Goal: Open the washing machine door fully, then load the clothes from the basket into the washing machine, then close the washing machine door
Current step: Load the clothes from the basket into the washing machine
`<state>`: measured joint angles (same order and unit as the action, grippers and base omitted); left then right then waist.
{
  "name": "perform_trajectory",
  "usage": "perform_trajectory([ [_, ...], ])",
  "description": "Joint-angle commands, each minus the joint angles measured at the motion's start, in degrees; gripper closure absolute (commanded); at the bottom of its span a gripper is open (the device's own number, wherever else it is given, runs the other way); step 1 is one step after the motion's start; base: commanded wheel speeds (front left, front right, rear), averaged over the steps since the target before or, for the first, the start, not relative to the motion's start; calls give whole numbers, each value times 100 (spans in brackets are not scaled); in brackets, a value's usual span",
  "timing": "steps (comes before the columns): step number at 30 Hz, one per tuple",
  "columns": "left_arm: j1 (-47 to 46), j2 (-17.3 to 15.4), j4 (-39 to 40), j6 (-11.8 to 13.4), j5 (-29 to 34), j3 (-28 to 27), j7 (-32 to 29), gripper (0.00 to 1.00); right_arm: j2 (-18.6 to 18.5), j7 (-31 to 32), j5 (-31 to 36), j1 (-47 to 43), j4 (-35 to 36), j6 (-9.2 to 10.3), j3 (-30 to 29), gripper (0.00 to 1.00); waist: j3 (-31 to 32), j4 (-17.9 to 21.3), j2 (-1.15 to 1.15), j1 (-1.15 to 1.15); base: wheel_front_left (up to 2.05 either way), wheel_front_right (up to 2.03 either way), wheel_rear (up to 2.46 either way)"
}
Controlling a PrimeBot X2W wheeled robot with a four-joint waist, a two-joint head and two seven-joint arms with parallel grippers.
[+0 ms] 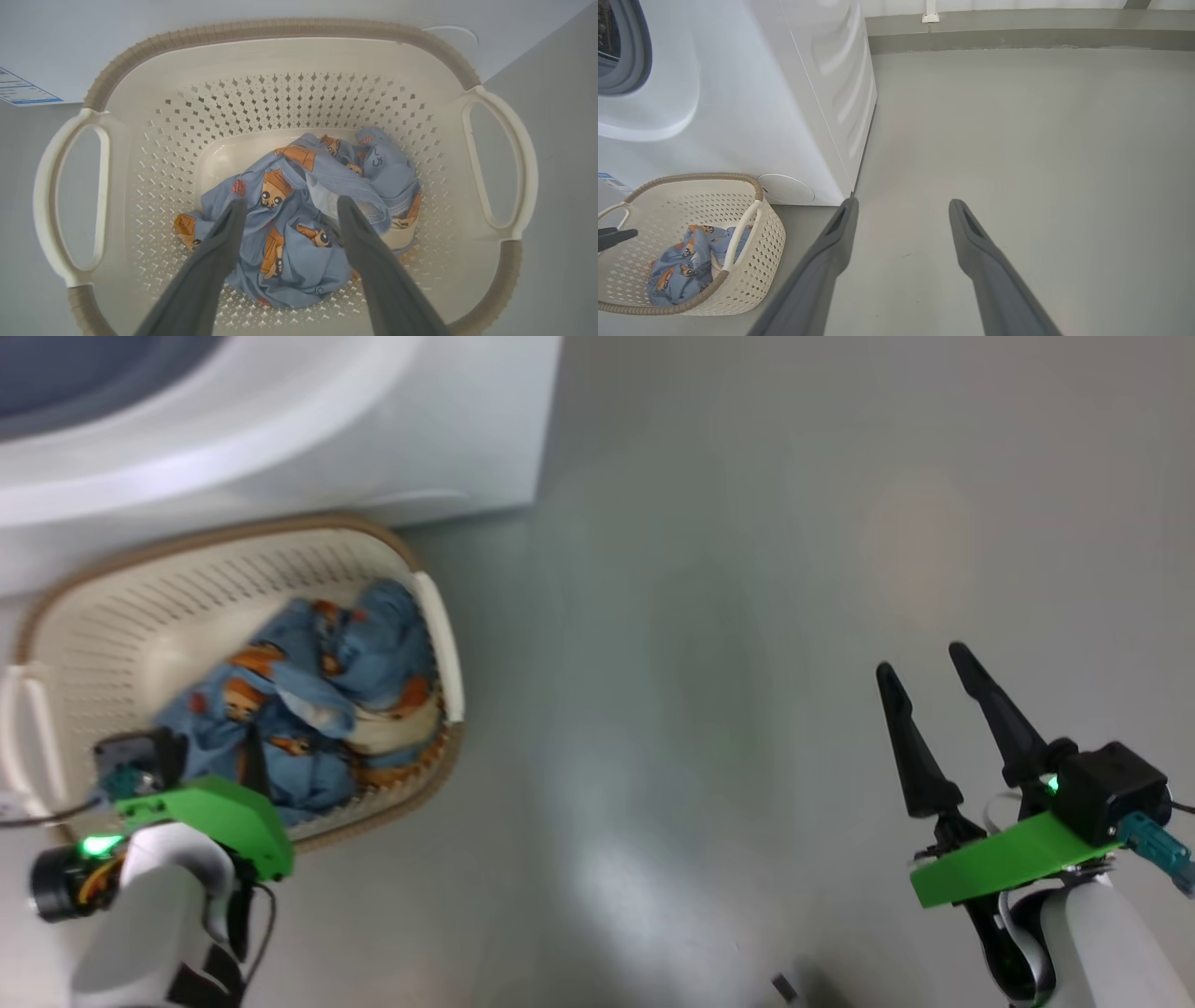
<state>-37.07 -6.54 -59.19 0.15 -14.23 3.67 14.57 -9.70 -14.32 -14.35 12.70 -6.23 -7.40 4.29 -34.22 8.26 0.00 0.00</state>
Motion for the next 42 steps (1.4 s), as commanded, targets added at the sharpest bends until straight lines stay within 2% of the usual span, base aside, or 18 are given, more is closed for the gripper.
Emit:
perform_trajectory([
  [1, -140, -271, -199, -8, 44, -137, 9, 0, -15, -68, -60, -3, 153, -9, 116, 0, -558, 439, 0, 0, 0, 0, 0],
  [8, -702, -562, -1026, -76, 123, -7, -193, 0, 63, -68, -96, 103, 208, -9, 147, 0, -900, 623, 0, 0, 0, 0, 0],
  [17, -1069, -806, -1363, -87, 210, 176, -642, 0, 181, -68, -172, 175, 287, -9, 238, 0, -1242, 863, 0, 0, 0, 0, 0],
  [26, -1297, -958, -1445, 262, 320, 344, -1046, 0, 246, -68, -174, 117, 346, -9, 183, 0, -1445, 944, 0, 0, 0, 0, 0],
  [42, -1495, -999, -1473, 666, 167, 353, -1509, 0, 319, -68, -162, -30, 466, -9, 132, 0, -1619, 1009, 0, 0, 0, 0, 0],
])
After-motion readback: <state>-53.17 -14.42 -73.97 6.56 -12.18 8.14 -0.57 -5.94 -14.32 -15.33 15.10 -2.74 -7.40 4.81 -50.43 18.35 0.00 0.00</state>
